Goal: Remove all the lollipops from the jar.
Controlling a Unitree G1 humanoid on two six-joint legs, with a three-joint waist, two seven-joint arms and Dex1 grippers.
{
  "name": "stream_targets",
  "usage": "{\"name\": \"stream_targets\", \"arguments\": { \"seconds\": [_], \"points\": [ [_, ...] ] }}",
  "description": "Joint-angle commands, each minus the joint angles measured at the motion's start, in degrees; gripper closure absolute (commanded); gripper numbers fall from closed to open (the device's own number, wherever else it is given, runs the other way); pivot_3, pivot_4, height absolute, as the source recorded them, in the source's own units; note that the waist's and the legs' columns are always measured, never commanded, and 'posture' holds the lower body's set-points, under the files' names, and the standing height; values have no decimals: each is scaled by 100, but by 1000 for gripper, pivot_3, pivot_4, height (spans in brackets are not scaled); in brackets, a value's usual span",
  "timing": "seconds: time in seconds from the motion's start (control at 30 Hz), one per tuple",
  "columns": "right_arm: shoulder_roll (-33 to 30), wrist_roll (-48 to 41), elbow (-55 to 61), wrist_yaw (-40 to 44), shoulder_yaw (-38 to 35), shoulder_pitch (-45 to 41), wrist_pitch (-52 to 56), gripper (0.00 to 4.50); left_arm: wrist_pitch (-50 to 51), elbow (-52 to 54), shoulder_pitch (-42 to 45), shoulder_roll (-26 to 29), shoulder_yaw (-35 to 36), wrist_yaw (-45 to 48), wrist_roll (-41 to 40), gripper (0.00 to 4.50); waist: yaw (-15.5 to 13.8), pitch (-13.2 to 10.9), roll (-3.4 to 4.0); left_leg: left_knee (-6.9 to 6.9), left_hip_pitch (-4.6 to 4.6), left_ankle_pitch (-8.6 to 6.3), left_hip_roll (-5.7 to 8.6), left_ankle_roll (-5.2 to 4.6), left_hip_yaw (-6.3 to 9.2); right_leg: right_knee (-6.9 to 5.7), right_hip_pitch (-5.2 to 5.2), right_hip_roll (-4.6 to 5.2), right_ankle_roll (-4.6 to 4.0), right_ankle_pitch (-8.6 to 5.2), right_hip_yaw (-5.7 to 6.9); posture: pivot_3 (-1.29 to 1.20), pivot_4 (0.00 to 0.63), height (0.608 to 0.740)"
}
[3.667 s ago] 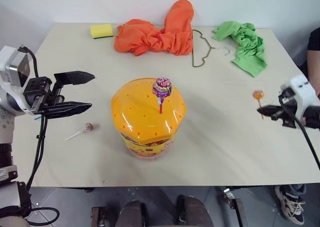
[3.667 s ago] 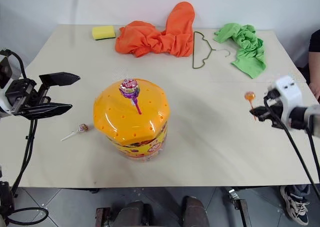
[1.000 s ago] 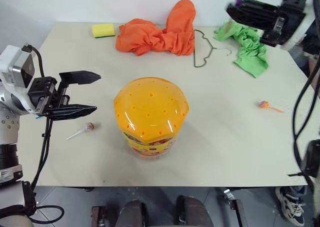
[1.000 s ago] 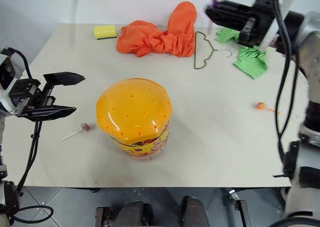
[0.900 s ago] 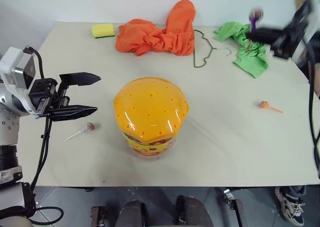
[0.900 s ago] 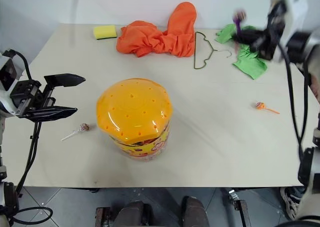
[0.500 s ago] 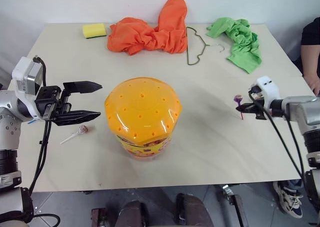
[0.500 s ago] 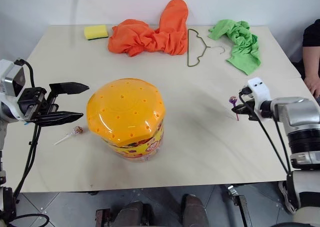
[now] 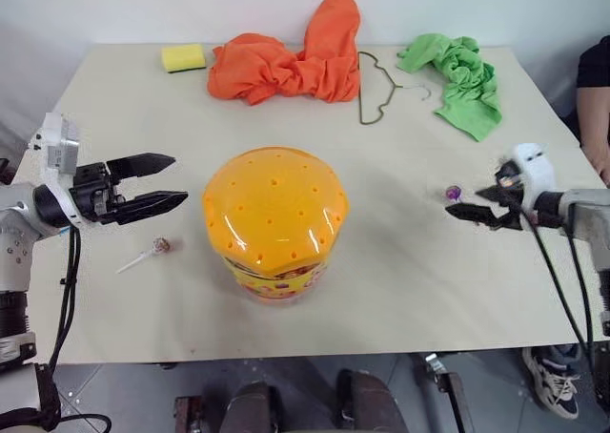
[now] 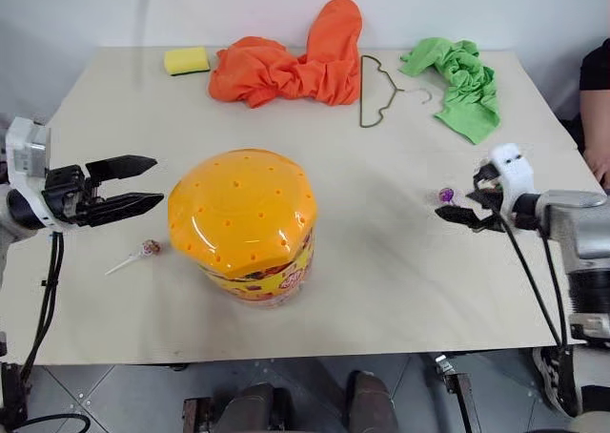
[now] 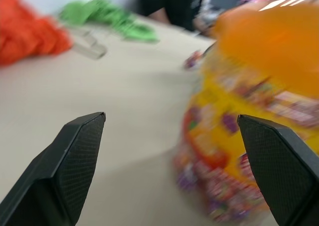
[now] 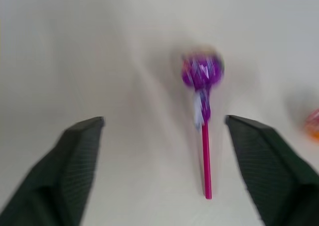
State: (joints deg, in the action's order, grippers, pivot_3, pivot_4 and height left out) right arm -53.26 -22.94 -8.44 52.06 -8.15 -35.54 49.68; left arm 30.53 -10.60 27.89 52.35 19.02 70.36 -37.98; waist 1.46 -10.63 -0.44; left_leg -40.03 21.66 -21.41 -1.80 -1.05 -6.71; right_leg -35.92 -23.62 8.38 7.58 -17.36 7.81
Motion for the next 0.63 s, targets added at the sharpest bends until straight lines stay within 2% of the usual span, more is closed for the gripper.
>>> {"name": "stream_targets", "arguments": {
  "seconds": [0.03, 0.17, 0.3, 0.43, 0.63],
  "points": [
    [-106, -744, 1483, 343, -778, 464, 31, 14, -68, 226, -214, -27, 228, -38, -79, 0, -1, 0, -1, -1, 0, 0, -1, 0, 1, -1, 1, -1, 0, 0, 0, 0, 150, 740],
    [112, -1105, 2734, 973, -939, 1605, -815, 14, -154, 168, -619, 45, 213, 50, 73, 0, -28, 6, -11, -1, -11, 0, 1, 0, 1, 0, 13, -2, 0, 0, -1, 0, 150, 740],
    [224, -676, 3047, 1437, -280, 2557, -1872, 14, -346, 226, -939, -69, 328, 34, 48, 0, -121, 8, -13, -2, -14, -1, 3, 0, -5, 6, 16, -1, 1, 1, -7, 0, 150, 740],
    [562, -264, 2697, 1228, 306, 2717, -2415, 14, -321, 678, -1463, -242, 399, -41, -68, 0, -133, 9, -15, -6, -20, -1, 3, 1, -11, 3, 17, -1, 2, 1, -12, 0, 150, 740],
    [1062, -277, 2564, 752, 295, 2802, -2539, 14, -333, 1497, -2209, -528, 670, -327, -184, 0, -137, 9, -15, -9, -20, 0, 0, 1, -8, 0, 18, -1, 2, 1, -12, 0, 150, 740]
  ]
}}
